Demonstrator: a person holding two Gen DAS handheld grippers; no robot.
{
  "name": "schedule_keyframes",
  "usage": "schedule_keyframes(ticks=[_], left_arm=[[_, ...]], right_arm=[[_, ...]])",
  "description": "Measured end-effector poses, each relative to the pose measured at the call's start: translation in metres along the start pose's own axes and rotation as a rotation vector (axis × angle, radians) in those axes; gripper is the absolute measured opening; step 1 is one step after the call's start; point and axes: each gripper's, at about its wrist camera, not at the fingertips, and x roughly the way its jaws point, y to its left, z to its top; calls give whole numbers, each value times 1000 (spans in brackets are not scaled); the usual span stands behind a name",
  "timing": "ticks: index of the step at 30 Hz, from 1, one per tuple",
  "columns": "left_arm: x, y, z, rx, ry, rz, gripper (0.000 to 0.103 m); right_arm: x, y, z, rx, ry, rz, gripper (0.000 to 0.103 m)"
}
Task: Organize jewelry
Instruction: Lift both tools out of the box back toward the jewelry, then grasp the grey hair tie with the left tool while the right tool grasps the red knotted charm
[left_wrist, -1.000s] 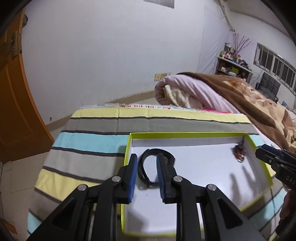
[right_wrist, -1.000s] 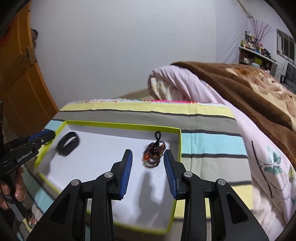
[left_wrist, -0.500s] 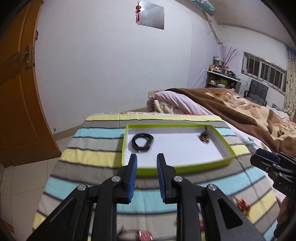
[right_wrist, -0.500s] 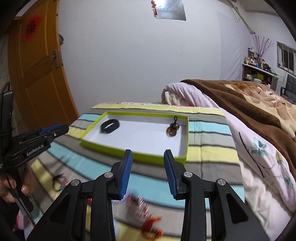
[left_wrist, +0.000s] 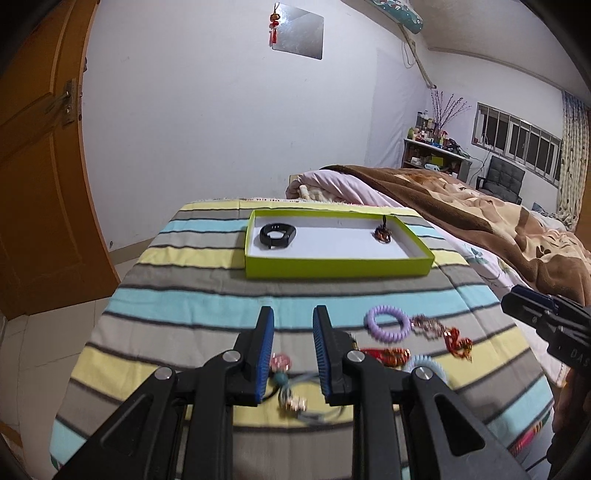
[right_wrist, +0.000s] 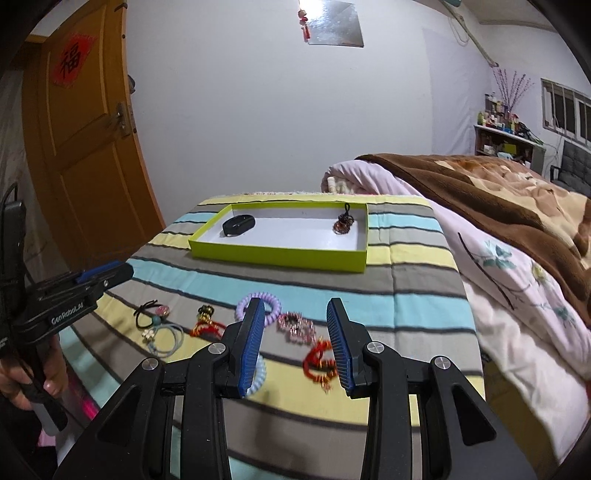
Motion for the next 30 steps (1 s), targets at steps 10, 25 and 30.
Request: schedule_keyframes(ticks=[10, 25, 30], left_arm=[[-20, 3, -33, -4, 12, 3, 23], [-11, 7, -57, -31, 87, -34, 23], [0, 5, -61, -47, 128, -57, 23]], right_arm=[[-10, 4, -22, -10, 35, 6, 36], [3, -7, -35, 22, 93, -12, 36], [12, -12, -38, 29, 115, -24, 36]])
